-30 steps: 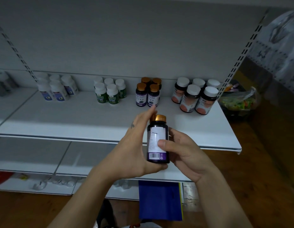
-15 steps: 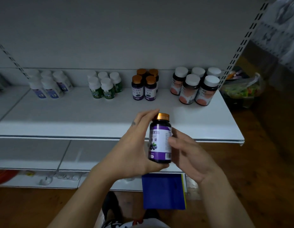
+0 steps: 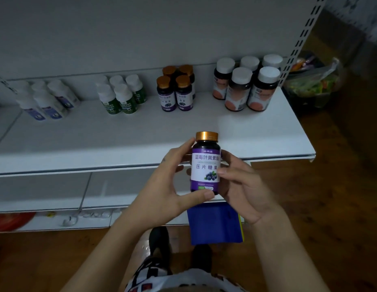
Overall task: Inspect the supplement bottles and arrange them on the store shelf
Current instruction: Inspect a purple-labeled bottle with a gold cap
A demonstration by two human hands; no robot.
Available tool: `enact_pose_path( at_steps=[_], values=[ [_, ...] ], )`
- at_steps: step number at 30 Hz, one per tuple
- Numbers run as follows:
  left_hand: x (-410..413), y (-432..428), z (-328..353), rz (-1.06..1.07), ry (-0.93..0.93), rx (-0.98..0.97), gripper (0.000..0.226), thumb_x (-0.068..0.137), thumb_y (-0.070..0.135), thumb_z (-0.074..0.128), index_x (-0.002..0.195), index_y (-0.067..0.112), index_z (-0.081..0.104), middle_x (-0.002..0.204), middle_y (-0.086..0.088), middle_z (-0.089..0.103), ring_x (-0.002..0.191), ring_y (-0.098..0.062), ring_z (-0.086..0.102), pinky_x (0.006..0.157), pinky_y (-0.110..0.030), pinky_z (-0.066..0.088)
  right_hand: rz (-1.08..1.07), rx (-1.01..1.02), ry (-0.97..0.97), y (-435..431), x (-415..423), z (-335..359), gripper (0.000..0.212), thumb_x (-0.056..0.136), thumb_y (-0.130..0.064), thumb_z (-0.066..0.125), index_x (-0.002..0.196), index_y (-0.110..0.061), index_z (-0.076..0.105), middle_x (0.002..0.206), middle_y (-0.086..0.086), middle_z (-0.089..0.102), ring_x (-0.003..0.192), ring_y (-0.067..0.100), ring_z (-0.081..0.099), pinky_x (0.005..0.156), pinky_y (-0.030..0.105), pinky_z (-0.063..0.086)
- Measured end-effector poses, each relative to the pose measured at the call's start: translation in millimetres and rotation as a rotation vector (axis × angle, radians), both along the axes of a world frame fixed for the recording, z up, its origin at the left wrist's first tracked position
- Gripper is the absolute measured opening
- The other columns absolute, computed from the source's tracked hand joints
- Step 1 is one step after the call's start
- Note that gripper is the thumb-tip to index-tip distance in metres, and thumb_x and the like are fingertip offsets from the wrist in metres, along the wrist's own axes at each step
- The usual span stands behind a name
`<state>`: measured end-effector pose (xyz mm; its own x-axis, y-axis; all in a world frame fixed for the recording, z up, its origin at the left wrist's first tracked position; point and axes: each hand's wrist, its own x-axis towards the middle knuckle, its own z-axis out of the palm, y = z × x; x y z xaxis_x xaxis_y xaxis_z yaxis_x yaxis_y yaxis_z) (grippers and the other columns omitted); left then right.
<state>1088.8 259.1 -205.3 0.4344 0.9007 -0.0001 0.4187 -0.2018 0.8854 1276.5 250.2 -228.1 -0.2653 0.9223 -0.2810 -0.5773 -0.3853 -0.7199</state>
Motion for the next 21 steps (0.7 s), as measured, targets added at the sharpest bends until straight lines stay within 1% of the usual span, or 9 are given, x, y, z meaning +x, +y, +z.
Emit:
enact_pose_path(
  at_steps=[3, 6, 8, 10, 12, 15, 17, 19, 21],
  values=[
    [-4.1, 2.2, -5.0, 0.025, -0.033, -0.036, 0.076, 0.079, 0.045, 0.071, 0.146, 0.042, 0.036, 0.127, 0.017, 0.049, 0.121, -0.006, 0.052, 0.102, -0.030, 0.046, -0.093, 0.061, -0.128, 1.1, -5.7, 0.5, 0.064, 0.071, -0.002, 0.073, 0.131, -0.010, 0.054, 0.120, 0.024, 0.065, 0.114, 0.038, 0.062, 0.099, 0.053, 0.050],
    [-6.0, 5.2, -8.9, -0.015, -0.080, -0.138, 0.060, 0.087, 0.033, 0.067, 0.141, 0.042, 0.044, 0.123, 0.012, 0.057, 0.115, -0.008, 0.057, 0.098, -0.033, 0.050, -0.240, 0.079, -0.423, 2.5, -13.2, 7.6, 0.069, 0.055, -0.012, 0.090, 0.118, -0.020, 0.061, 0.107, 0.005, 0.072, 0.107, 0.025, 0.067, 0.091, 0.047, 0.056],
    [-6.9, 5.2, -11.0, -0.038, -0.147, -0.203, 0.056, 0.087, 0.033, 0.067, 0.139, 0.041, 0.047, 0.121, 0.010, 0.063, 0.113, -0.011, 0.061, 0.093, -0.032, 0.053, -0.272, 0.089, -0.541, 2.7, -17.4, 12.7, 0.067, 0.051, -0.021, 0.088, 0.112, -0.023, 0.061, 0.104, 0.001, 0.072, 0.098, 0.015, 0.069, 0.084, 0.040, 0.058],
    [-10.3, 7.0, -13.4, -0.032, -0.212, -0.244, 0.053, 0.086, 0.032, 0.068, 0.135, 0.038, 0.050, 0.118, 0.004, 0.066, 0.110, -0.017, 0.064, 0.089, -0.034, 0.055, -0.288, 0.116, -0.608, 2.8, -22.8, 17.1, 0.063, 0.050, -0.028, 0.085, 0.108, -0.024, 0.061, 0.103, -0.001, 0.071, 0.095, 0.012, 0.069, 0.078, 0.032, 0.058],
    [-16.1, 11.7, -14.3, -0.029, -0.251, -0.276, 0.051, 0.086, 0.031, 0.069, 0.133, 0.035, 0.050, 0.114, -0.001, 0.069, 0.103, -0.022, 0.066, 0.082, -0.035, 0.057, -0.293, 0.135, -0.632, 3.2, -30.2, 20.3, 0.055, 0.055, -0.031, 0.082, 0.106, -0.025, 0.062, 0.102, -0.003, 0.072, 0.097, 0.010, 0.068, 0.077, 0.028, 0.057],
    [-27.7, 21.4, -15.3, -0.039, -0.251, -0.280, 0.053, 0.080, 0.032, 0.069, 0.130, 0.034, 0.051, 0.105, 0.002, 0.071, 0.093, -0.016, 0.067, 0.077, -0.031, 0.054, -0.315, 0.095, -0.615, 3.1, -41.6, 22.0, 0.036, 0.077, -0.032, 0.070, 0.111, -0.021, 0.064, 0.103, -0.001, 0.073, 0.098, 0.013, 0.069, 0.082, 0.031, 0.057],
    [-36.1, 26.8, -17.3, -0.039, -0.238, -0.266, 0.054, 0.077, 0.034, 0.072, 0.128, 0.036, 0.054, 0.102, 0.005, 0.071, 0.092, -0.012, 0.065, 0.079, -0.032, 0.052, -0.359, 0.044, -0.597, 2.1, -49.0, 23.3, 0.021, 0.092, -0.028, 0.060, 0.110, -0.018, 0.066, 0.101, 0.000, 0.074, 0.094, 0.016, 0.071, 0.078, 0.030, 0.058],
    [-43.1, 32.1, -19.6, -0.061, -0.208, -0.250, 0.054, 0.077, 0.032, 0.077, 0.126, 0.036, 0.056, 0.102, 0.006, 0.070, 0.095, -0.012, 0.065, 0.082, -0.035, 0.054, -0.402, 0.012, -0.621, 1.2, -59.2, 24.5, 0.015, 0.098, -0.024, 0.054, 0.105, -0.020, 0.067, 0.097, -0.002, 0.075, 0.090, 0.015, 0.072, 0.071, 0.026, 0.058],
    [-47.8, 37.5, -22.9, -0.077, -0.204, -0.266, 0.052, 0.076, 0.026, 0.080, 0.122, 0.037, 0.058, 0.102, 0.006, 0.070, 0.095, -0.011, 0.065, 0.083, -0.033, 0.055, -0.447, -0.019, -0.658, 0.8, -70.5, 24.0, 0.015, 0.100, -0.022, 0.052, 0.101, -0.022, 0.068, 0.094, -0.003, 0.075, 0.088, 0.015, 0.073, 0.067, 0.024, 0.058]
  ],
)
